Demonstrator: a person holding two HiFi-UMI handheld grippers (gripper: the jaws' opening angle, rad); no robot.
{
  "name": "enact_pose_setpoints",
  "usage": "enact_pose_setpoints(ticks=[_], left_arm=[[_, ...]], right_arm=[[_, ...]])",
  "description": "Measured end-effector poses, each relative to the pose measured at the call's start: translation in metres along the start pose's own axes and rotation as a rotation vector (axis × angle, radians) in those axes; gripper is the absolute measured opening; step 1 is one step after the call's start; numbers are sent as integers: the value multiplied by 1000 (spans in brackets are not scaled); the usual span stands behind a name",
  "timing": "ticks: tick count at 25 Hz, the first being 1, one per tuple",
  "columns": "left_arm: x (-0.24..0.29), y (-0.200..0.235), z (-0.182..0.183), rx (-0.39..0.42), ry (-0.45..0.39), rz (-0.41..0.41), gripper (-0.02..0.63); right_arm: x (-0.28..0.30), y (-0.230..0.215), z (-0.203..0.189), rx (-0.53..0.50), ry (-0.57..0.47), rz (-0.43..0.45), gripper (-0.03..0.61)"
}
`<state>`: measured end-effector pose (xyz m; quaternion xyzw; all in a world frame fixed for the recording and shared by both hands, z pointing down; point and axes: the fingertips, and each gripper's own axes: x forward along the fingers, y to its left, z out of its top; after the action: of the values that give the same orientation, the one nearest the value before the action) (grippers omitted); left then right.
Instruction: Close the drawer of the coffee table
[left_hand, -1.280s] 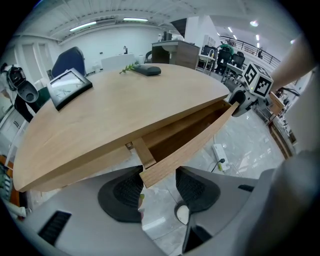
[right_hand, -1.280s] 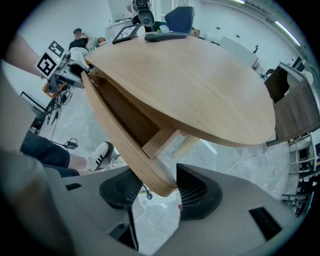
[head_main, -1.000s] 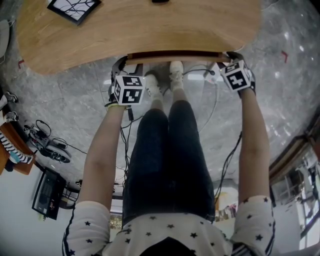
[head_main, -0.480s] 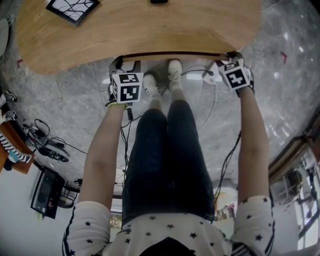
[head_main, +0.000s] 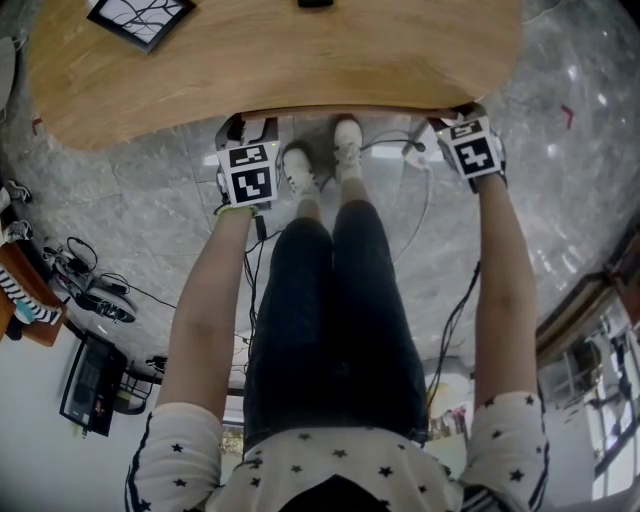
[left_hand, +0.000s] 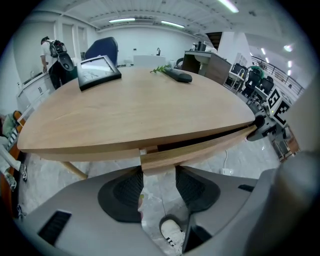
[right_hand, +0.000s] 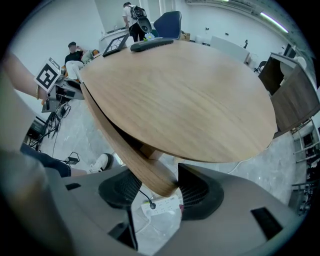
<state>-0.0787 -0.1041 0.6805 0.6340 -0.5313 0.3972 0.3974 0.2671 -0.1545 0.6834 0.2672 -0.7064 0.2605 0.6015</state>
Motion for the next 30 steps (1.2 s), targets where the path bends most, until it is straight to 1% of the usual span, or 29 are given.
enact_pose_setpoints(ticks=[8, 12, 16, 21, 30], left_arm=[[3, 1, 6, -47, -28, 0, 209], [4, 2, 8, -73, -47, 10, 209], [6, 3, 12, -97, -66, 13, 209], [8, 5, 17, -108, -94, 6, 209], [11, 7, 22, -132, -132, -3, 209]], right_arm=[[1, -3, 7, 40, -34, 3, 227], [2, -5, 9, 95, -60, 10, 227], [3, -10, 12, 147, -101, -11, 229], [6, -16, 14, 182, -133, -32, 233], [9, -19, 14, 289, -172, -41, 239]])
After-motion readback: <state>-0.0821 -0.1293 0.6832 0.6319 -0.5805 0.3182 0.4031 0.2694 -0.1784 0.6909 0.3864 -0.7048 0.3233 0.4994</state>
